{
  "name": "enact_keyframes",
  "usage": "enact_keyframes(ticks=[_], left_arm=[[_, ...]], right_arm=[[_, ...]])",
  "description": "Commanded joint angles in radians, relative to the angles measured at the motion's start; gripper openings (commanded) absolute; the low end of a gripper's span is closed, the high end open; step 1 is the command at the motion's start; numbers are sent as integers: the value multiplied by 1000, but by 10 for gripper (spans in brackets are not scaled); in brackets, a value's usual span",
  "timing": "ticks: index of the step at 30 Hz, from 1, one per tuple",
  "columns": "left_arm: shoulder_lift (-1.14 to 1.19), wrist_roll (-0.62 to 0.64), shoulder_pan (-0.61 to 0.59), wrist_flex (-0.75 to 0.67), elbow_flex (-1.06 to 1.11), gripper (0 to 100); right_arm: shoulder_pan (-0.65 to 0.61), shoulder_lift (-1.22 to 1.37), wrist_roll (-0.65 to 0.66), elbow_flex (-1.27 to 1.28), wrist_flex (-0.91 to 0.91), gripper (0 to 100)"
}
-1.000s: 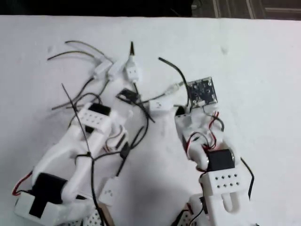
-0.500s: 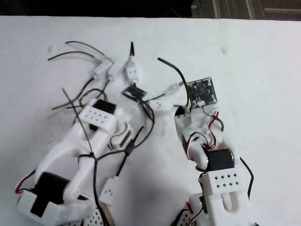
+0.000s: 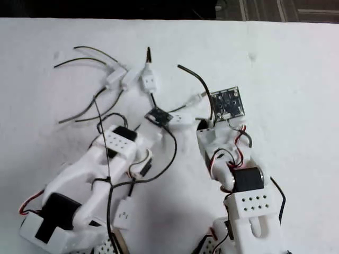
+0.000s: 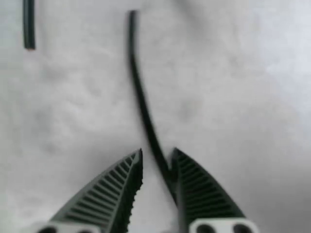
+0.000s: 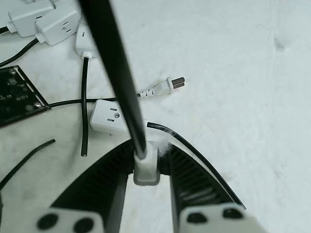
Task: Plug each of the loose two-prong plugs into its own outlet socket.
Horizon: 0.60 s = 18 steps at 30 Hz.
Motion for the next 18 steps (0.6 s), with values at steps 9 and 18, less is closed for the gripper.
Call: enact_keyframes(ticks=[9, 18], left_arm=[[-13, -44, 7, 129, -120, 22], [-13, -41, 5, 445, -560, 23]], right_arm=[[13, -8, 0, -5, -13, 17], [13, -8, 0, -5, -13, 17]])
